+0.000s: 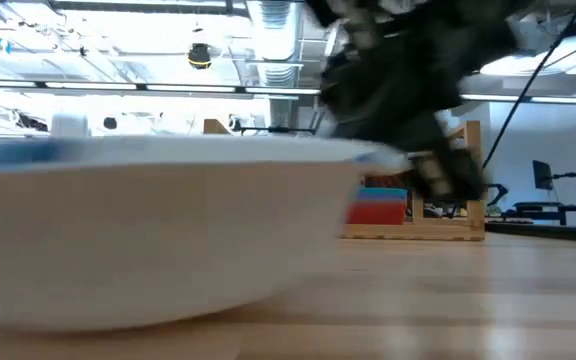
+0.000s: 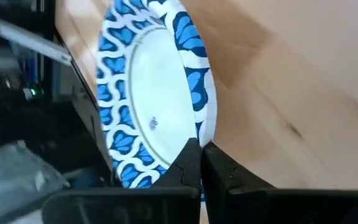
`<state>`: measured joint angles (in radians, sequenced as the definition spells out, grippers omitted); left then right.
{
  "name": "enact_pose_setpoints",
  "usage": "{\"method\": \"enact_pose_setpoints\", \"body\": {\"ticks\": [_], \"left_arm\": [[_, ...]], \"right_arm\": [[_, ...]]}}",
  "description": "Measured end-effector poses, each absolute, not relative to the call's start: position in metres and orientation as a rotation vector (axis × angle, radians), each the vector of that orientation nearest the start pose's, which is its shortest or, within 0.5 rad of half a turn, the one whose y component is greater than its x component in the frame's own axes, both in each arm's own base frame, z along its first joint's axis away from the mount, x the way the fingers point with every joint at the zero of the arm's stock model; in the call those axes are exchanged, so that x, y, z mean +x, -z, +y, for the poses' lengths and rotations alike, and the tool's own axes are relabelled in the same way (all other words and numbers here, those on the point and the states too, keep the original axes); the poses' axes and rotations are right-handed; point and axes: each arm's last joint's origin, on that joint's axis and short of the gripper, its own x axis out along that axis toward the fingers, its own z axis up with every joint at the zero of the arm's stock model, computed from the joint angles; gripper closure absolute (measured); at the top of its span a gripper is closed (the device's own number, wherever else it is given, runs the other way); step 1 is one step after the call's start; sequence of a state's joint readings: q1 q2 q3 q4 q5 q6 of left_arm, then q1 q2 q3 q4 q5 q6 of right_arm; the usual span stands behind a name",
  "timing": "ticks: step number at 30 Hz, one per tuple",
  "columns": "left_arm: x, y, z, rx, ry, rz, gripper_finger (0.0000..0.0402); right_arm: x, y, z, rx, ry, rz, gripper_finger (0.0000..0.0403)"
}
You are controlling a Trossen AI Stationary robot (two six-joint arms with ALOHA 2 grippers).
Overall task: Place and stack bowls onto a shelf
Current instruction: Stack the blue pattern bowl on top of the blue pattern bowl on the shelf
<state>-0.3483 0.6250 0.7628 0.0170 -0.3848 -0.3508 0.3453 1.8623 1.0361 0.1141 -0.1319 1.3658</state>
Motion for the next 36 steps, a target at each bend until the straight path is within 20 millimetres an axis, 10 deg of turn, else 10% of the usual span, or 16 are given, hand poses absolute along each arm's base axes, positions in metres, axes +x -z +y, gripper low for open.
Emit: {"method": "enact_pose_setpoints", "body": {"ticks": [8, 19, 36], "left_arm": [[0.126, -0.368, -0.034, -0.405, -0.031, -0.171, 0.0216], [0.127, -0.367, -0.034, -0.417, -0.039, -0.168, 0.0216], [0.119, -0.372, -0.030, -0.397, -0.052, -0.216, 0.0216]], "right_arm": [[0.293, -0.165, 0.130, 1.499, 0.380, 0.367, 0.0384], [0.317, -0.196, 0.087, 1.484, 0.605, -0.075, 0.0384], [0.299, -0.230, -0.029, 1.319, 0.889, -0.159, 0.0384]]}}
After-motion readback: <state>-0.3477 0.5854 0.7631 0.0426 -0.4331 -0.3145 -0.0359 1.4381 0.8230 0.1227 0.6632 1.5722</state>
